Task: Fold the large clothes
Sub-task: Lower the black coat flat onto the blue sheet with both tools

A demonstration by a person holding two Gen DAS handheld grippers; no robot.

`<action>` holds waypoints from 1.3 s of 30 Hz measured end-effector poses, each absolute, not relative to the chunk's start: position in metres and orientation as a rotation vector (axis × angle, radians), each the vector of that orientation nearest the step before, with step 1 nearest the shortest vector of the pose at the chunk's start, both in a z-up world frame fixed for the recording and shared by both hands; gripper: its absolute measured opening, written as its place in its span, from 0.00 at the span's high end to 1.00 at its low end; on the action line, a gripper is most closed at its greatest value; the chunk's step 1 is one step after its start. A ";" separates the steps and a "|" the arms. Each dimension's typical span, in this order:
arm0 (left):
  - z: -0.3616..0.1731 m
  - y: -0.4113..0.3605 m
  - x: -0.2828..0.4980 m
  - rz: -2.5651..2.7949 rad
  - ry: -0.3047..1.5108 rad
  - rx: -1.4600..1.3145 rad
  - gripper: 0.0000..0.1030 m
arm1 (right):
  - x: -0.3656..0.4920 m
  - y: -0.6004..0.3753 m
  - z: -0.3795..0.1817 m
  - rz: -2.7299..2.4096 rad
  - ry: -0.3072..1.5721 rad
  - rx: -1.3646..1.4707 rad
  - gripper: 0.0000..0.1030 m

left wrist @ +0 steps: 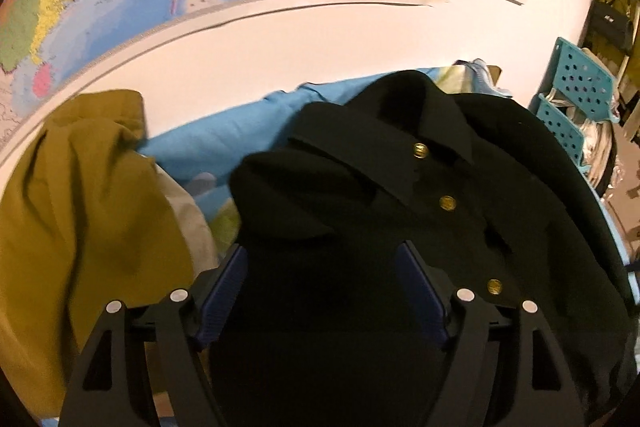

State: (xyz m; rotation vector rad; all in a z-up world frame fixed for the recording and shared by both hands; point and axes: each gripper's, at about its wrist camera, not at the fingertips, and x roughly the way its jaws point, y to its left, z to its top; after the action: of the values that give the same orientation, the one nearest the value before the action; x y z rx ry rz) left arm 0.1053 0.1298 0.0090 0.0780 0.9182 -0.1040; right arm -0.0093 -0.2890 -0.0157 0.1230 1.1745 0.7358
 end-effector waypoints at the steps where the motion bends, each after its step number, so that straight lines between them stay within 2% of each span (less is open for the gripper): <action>1: 0.006 0.128 0.106 -0.107 0.919 0.071 0.27 | -0.014 -0.285 -0.020 0.718 1.180 0.104 0.49; 2: 0.007 0.126 0.104 -0.111 0.919 0.064 0.27 | -0.016 -0.286 -0.027 0.717 1.206 0.136 0.60; 4: 0.009 0.124 0.098 -0.123 0.919 0.056 0.27 | -0.013 -0.291 -0.023 0.675 1.203 0.172 0.92; 6: 0.010 0.121 0.093 -0.132 0.911 0.068 0.27 | -0.010 -0.302 -0.003 0.633 1.159 0.195 0.92; 13: 0.015 0.125 0.086 -0.121 0.891 0.080 0.27 | 0.028 -0.335 0.132 0.438 0.898 0.029 0.93; 15: 0.013 0.129 0.087 -0.108 0.898 0.064 0.27 | 0.046 -0.338 0.139 0.401 0.885 0.019 0.92; 18: 0.006 0.136 0.085 -0.084 0.915 0.070 0.27 | 0.073 -0.333 0.109 0.387 0.957 -0.008 0.90; 20: 0.000 0.141 0.082 -0.077 0.930 0.071 0.27 | 0.088 -0.337 0.068 0.377 1.059 0.011 0.88; 23: -0.004 0.150 0.075 -0.080 0.948 0.069 0.27 | 0.093 -0.350 0.019 0.308 1.149 0.010 0.55; 24: -0.005 0.152 0.073 -0.082 0.949 0.070 0.27 | 0.091 -0.359 0.011 0.305 1.153 0.039 0.39; 27: -0.002 0.151 0.066 -0.087 0.939 0.086 0.27 | 0.082 -0.379 0.002 0.300 1.129 0.147 0.32; 28: -0.001 0.149 0.064 -0.088 0.934 0.093 0.27 | 0.075 -0.387 0.005 0.304 1.105 0.176 0.25; 31: 0.008 0.141 0.061 -0.107 0.906 0.099 0.26 | 0.051 -0.396 0.012 0.331 1.065 0.164 0.12; 35: 0.017 0.121 0.064 -0.143 0.881 0.108 0.24 | 0.022 -0.413 -0.001 0.294 1.083 0.108 0.09; 36: 0.018 0.113 0.065 -0.158 0.880 0.115 0.23 | 0.020 -0.415 -0.007 0.285 1.095 0.102 0.10; 38: 0.018 0.099 0.069 -0.179 0.884 0.129 0.23 | 0.015 -0.424 -0.021 0.292 1.134 0.146 0.33; 39: 0.018 0.092 0.070 -0.186 0.887 0.135 0.23 | 0.015 -0.426 -0.025 0.310 1.150 0.173 0.55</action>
State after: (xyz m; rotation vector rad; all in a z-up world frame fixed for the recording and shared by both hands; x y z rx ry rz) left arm 0.0701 0.0924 0.0176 0.1351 0.8872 -0.1862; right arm 0.0145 -0.4260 -0.0254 0.1729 1.1496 0.3101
